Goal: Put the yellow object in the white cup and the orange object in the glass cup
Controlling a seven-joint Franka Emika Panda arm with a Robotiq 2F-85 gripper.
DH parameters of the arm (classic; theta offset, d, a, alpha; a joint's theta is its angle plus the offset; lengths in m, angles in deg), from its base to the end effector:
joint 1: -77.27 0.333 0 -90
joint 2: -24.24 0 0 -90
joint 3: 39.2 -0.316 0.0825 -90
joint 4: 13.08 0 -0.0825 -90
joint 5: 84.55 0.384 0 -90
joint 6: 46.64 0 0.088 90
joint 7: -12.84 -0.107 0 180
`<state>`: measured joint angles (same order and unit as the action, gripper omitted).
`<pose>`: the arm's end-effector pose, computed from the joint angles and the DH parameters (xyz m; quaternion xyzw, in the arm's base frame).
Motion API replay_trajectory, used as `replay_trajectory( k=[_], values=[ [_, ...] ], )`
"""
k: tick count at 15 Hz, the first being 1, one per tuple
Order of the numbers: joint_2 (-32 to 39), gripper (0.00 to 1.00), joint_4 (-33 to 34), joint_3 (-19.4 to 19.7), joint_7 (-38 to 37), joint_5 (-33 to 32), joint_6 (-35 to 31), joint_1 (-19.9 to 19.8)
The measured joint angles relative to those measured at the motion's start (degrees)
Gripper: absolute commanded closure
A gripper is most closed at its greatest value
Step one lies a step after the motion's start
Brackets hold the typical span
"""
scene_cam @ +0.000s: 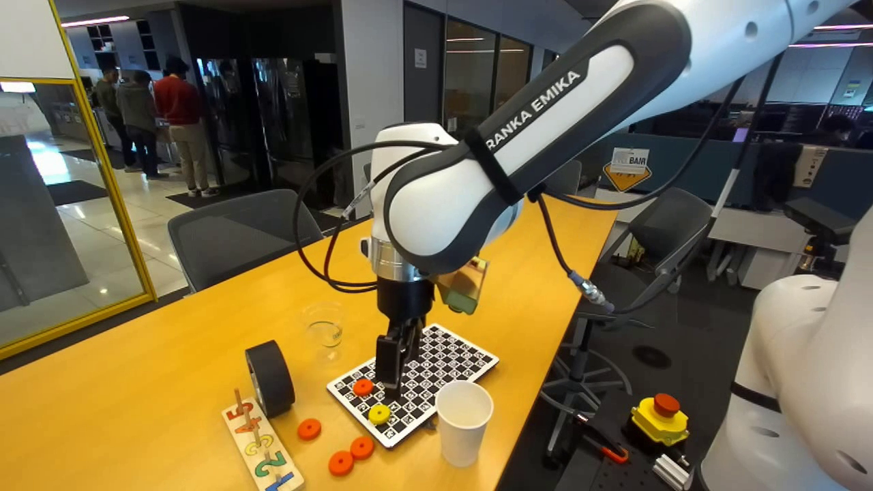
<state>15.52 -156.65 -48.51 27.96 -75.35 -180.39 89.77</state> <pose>0.4172 0.1690 0.3361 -0.9640 -0.2617 0.0124 0.0445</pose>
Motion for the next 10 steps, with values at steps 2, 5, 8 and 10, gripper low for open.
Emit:
replay_trajectory(
  k=[2, 5, 8, 10],
  values=[
    [2.9, 0.00, 0.5, -0.3, 0.0, 0.0, -4.0, 0.1],
    [7.3, 0.00, 0.7, -0.3, -0.1, -0.9, -9.3, 0.1],
    [11.2, 0.00, 0.8, -0.3, -0.4, -2.3, -13.0, 0.0],
    [13.2, 0.00, 0.8, -0.3, -0.6, -3.4, -14.6, -0.1]
  ],
)
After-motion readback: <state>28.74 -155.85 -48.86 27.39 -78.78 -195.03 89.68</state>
